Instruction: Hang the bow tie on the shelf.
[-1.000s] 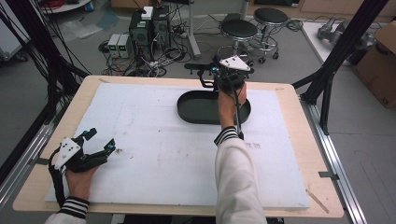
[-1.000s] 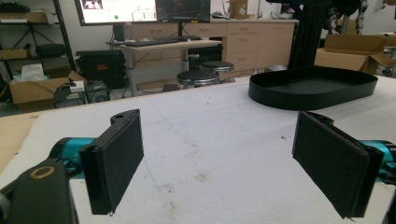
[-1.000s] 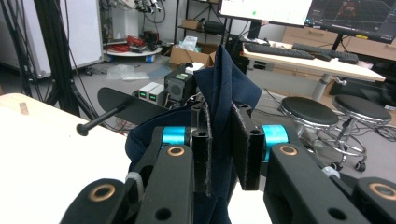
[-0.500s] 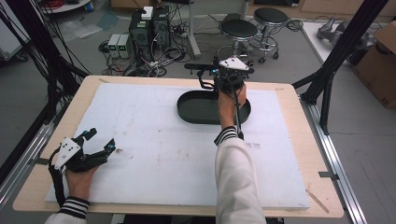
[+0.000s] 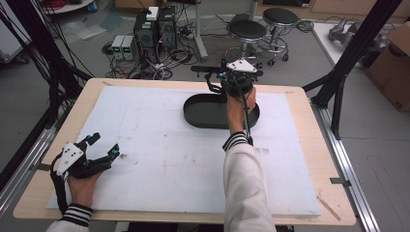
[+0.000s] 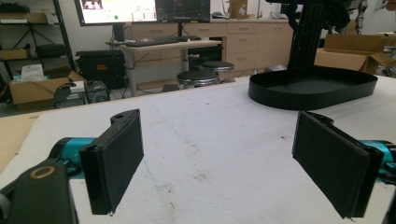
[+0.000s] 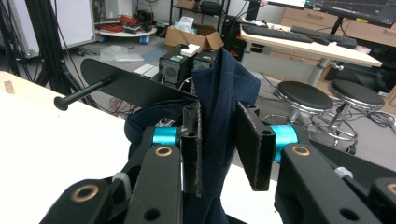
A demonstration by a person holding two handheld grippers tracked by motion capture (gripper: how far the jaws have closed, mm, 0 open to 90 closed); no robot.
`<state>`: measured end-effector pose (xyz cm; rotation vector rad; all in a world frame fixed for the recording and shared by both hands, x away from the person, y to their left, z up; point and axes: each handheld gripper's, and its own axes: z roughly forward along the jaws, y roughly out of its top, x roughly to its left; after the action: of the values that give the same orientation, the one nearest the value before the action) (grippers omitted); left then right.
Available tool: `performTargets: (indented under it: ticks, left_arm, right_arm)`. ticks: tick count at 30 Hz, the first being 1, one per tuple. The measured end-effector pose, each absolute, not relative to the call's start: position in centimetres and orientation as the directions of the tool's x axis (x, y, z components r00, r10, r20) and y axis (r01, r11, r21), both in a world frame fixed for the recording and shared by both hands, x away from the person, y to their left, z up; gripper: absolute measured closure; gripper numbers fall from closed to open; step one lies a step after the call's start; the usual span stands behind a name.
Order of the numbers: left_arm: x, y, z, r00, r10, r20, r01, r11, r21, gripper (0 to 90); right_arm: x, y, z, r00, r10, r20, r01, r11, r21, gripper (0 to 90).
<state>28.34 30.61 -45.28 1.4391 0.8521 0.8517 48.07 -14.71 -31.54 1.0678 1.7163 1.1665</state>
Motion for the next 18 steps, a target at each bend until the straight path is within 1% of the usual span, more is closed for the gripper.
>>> performTargets:
  ticks: [3,4,5,7,8,11,12,13,18]
  left_arm:
    - [28.34,30.61,-45.28,0.464,0.886,0.021,0.02,-0.034,0.999,16.7]
    - [28.34,30.61,-45.28,0.464,0.886,0.021,0.02,-0.034,0.999,16.7]
    - [28.34,30.62,-45.28,0.464,0.885,0.021,0.02,-0.034,0.999,16.7]
    - [28.33,30.61,-45.28,0.464,0.885,0.022,0.02,-0.035,0.999,16.7]
    - [28.33,30.6,-45.28,0.464,0.885,0.022,0.02,-0.035,0.999,16.7]
    - [28.32,30.58,-45.29,0.465,0.885,0.021,0.02,-0.034,0.999,16.7]
    - [28.33,30.57,-45.3,0.465,0.885,0.021,0.018,-0.033,0.999,16.7]
    - [28.33,30.57,-45.3,0.465,0.885,0.021,0.018,-0.033,0.999,16.7]
    - [28.35,30.59,-45.29,0.464,0.886,0.022,0.018,-0.034,0.999,16.7]
  right_arm:
    - [48.03,-14.79,-31.46,-0.338,0.929,-0.153,0.202,0.23,0.952,68.5]
    - [47.94,-14.84,-31.37,-0.335,0.93,-0.148,0.203,0.225,0.953,65.4]
    - [47.94,-14.84,-31.37,-0.335,0.93,-0.148,0.203,0.225,0.953,65.4]
    - [47.86,-14.89,-31.29,-0.334,0.93,-0.155,0.202,0.232,0.951,61.8]
    - [47.78,-14.88,-31.23,-0.335,0.928,-0.162,0.203,0.239,0.95,58.1]
    - [47.69,-14.89,-31.13,-0.335,0.929,-0.159,0.201,0.236,0.951,56.1]
    - [47.59,-14.88,-31.02,-0.335,0.929,-0.154,0.198,0.229,0.953,51.0]
    - [47.51,-14.88,-30.95,-0.327,0.931,-0.16,0.196,0.233,0.953,47.8]
    - [47.19,-15.06,-30.58,-0.337,0.929,-0.149,0.186,0.221,0.957,43.8]
